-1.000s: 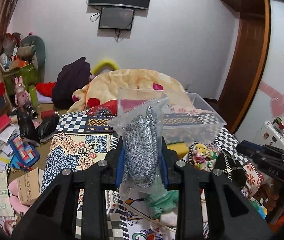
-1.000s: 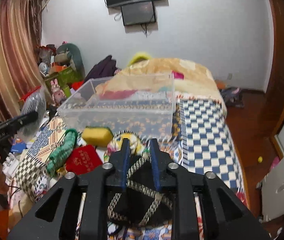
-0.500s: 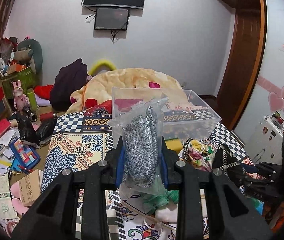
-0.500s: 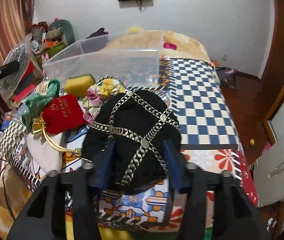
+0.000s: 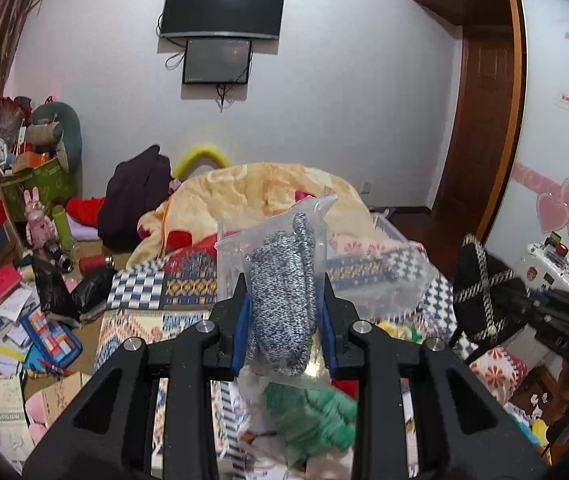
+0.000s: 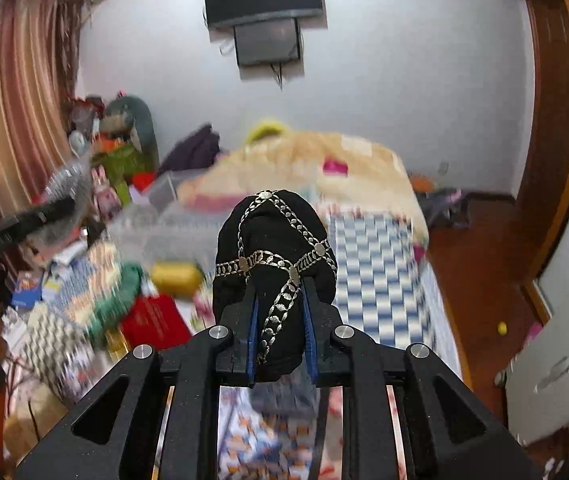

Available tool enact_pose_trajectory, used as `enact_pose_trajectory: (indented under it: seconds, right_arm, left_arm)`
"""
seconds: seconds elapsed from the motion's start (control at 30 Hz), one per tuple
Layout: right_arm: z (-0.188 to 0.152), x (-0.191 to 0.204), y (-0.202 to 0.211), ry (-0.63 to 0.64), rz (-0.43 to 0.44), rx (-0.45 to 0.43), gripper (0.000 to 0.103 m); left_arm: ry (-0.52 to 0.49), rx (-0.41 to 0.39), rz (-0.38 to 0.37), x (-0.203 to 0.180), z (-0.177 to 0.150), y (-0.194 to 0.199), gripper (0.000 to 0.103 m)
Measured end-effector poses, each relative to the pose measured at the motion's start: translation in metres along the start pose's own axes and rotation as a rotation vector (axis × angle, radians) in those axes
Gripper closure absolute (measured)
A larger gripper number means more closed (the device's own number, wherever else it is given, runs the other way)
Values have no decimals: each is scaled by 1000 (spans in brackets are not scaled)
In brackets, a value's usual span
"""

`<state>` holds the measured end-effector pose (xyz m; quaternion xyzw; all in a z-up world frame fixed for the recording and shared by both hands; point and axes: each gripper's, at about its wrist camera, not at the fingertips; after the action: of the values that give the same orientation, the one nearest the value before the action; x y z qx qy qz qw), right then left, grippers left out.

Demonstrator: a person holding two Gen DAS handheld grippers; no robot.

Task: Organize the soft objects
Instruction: 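Carry the sock with the left tool while the right tool carries the hat toward the box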

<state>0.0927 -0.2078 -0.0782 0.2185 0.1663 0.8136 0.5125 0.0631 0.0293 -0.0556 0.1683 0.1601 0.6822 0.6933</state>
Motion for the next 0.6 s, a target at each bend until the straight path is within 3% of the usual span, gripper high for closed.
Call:
enact_pose_trajectory:
  seconds: [0.23,0.6]
  right_arm:
    - [34,19,-16,23,38,-116,86]
    - [53,38,-70,51,53,-93,86]
  left_arm:
    - [6,-15,-8,4,24,-23,73]
    - [-8,55,-3,7,46,-78,73]
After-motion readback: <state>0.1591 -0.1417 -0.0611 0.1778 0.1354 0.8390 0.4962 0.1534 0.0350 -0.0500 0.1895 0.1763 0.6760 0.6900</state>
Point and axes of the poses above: each gripper's, at about its wrist camera, not at the fingertips, and y roughly against the way its jaws point, x to its left, z to its top, and after that the axes turned 7 degrees about -y, right-handed
